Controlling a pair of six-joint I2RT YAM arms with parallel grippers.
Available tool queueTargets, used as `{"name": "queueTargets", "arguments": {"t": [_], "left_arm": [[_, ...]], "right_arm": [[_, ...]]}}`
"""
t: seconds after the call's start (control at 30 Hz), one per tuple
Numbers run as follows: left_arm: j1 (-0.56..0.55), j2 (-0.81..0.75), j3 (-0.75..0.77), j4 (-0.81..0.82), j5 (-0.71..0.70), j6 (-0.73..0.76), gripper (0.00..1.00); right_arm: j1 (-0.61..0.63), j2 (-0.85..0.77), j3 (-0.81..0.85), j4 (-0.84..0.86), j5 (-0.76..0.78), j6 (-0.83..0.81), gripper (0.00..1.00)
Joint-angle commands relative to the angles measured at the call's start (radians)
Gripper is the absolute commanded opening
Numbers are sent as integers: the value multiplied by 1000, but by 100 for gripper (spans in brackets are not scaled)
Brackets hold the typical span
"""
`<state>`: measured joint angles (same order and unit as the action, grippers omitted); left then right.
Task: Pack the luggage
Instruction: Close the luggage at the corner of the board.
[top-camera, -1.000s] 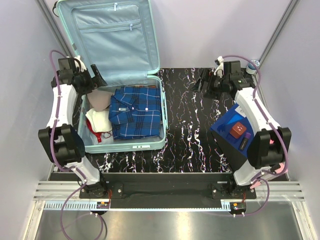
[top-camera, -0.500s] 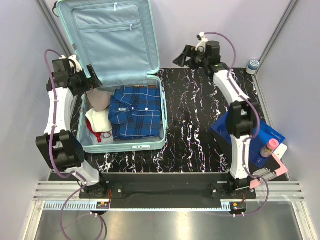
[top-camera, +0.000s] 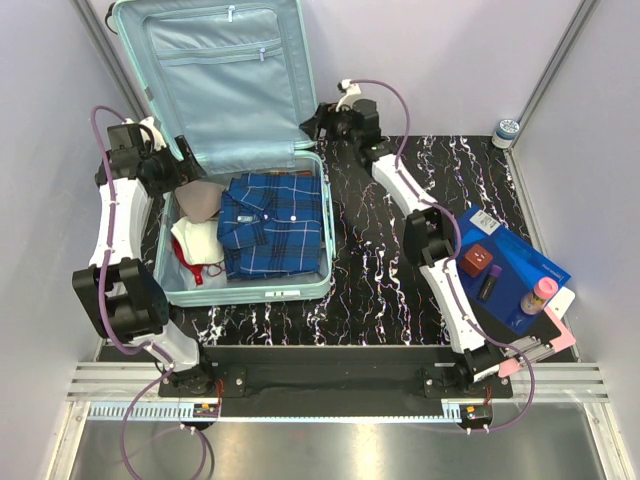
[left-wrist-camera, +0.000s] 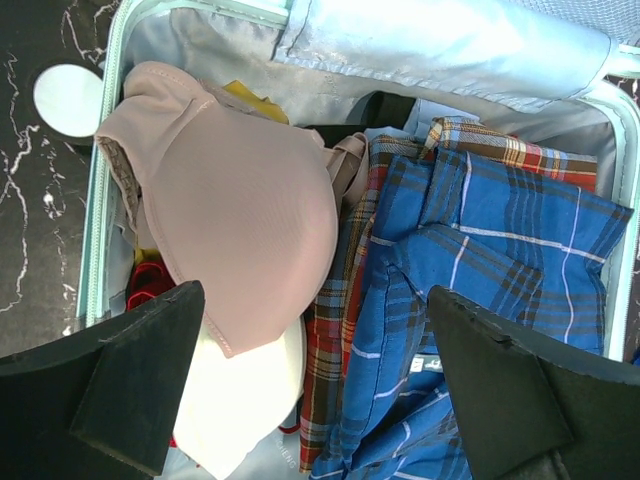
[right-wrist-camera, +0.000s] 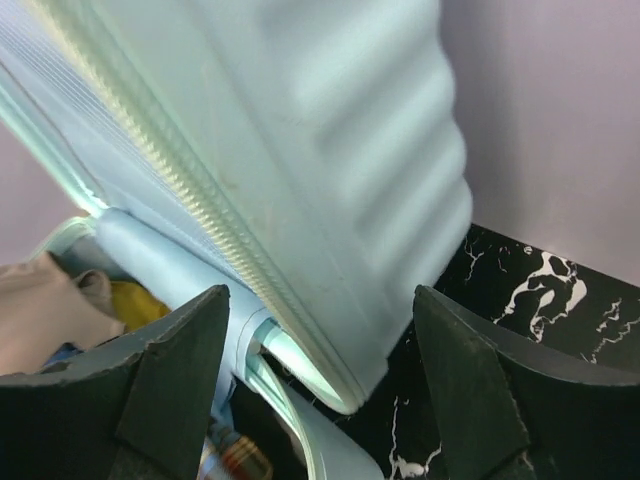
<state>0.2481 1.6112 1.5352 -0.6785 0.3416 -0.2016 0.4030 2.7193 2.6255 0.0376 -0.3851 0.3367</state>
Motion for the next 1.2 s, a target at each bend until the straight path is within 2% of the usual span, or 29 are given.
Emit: {"name": "queueTargets", "arguments": {"t": [0.0,0.3,0.47,0.6,0.63,0.7,0.73,0.83,1.17], "left_arm": [[5,-23,-7,53,48,-15,99],[6,-36,-20,69,68,-27,99],[8,-36,-23,73,88,-33,99],[7,-45,-27,76,100,-41,99],[5,-51,-29,77,103,-48,99],[5,-71,-30,85,117,-58,99],[3,-77,-29,91,120,-67,99],[2,-120,-43,114,116,-88,99],[3,-313,-202,207,67,-202,99]], "right_arm": [[31,0,50,169,135,-91,77],[56,-9,71,245,181,-142,75],[69,2,97,277,204,-174,69],[73,17,122,297,229,-189,50],[73,19,123,300,226,-189,38],[74,14,119,297,221,-194,25],[74,10,113,294,218,-197,14],[85,-42,4,335,213,-217,0],[143,-234,-393,583,242,-252,0]]}}
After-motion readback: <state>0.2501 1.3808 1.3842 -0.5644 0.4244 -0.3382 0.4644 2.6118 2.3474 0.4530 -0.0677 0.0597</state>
